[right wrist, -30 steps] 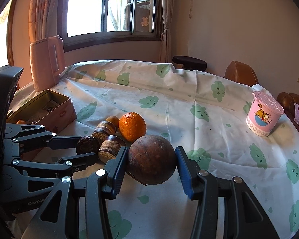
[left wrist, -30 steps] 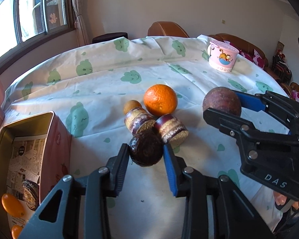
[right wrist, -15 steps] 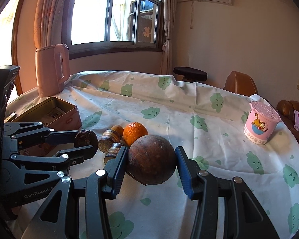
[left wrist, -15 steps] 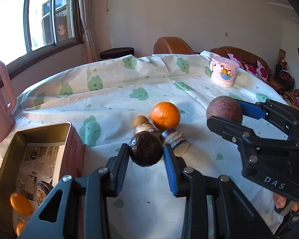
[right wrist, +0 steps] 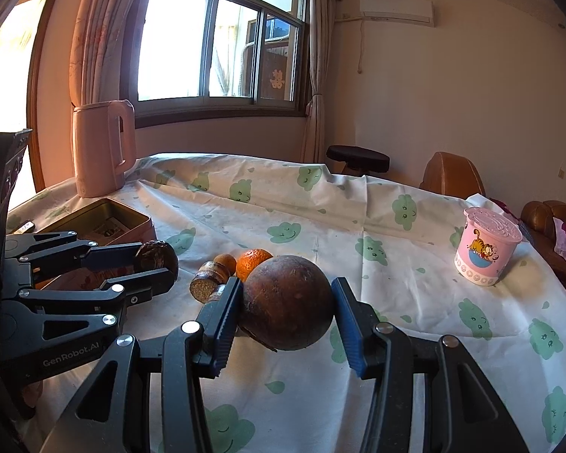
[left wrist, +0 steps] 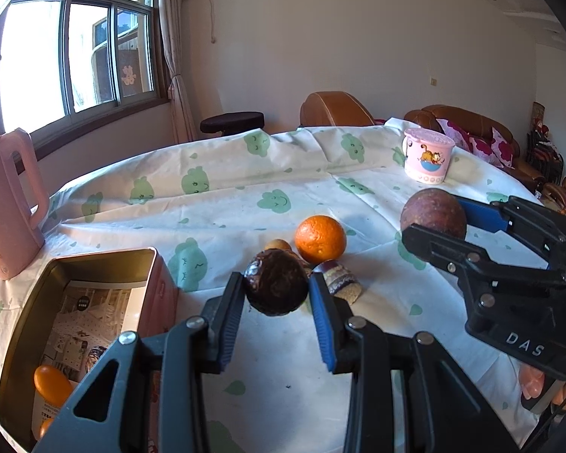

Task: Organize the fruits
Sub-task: 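Lift the passion fruit with the left tool while the right tool lifts the brown ball toward the tin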

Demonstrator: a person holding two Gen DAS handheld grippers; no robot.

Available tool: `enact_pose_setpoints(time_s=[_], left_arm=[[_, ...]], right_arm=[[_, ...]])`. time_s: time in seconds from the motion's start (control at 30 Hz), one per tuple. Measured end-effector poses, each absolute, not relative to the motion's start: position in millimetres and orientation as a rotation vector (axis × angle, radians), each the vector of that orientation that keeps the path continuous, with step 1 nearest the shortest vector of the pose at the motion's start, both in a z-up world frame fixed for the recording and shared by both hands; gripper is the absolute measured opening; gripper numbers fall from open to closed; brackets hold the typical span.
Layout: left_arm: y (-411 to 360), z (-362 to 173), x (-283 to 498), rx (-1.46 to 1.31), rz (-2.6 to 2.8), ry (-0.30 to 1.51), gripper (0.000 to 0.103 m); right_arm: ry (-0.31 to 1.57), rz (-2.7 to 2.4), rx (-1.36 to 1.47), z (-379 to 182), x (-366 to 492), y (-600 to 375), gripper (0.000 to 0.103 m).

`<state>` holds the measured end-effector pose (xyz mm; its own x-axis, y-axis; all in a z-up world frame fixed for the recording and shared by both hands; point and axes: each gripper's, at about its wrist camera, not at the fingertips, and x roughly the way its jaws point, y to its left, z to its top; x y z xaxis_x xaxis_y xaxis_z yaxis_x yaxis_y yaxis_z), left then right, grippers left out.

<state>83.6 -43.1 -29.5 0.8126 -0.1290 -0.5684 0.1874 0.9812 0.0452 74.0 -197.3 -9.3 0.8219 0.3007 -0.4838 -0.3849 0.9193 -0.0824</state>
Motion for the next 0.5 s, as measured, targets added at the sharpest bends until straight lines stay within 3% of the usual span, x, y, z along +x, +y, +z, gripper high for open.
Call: enact_pose_setpoints(time_s=[0.5], left_arm=[[-38.1,-20.5,68.9,0.084,-0.144,0.513,0.037]], right_arm=[[0.431,0.364,-0.161,-5.0,65.7,-202.8,0.050]])
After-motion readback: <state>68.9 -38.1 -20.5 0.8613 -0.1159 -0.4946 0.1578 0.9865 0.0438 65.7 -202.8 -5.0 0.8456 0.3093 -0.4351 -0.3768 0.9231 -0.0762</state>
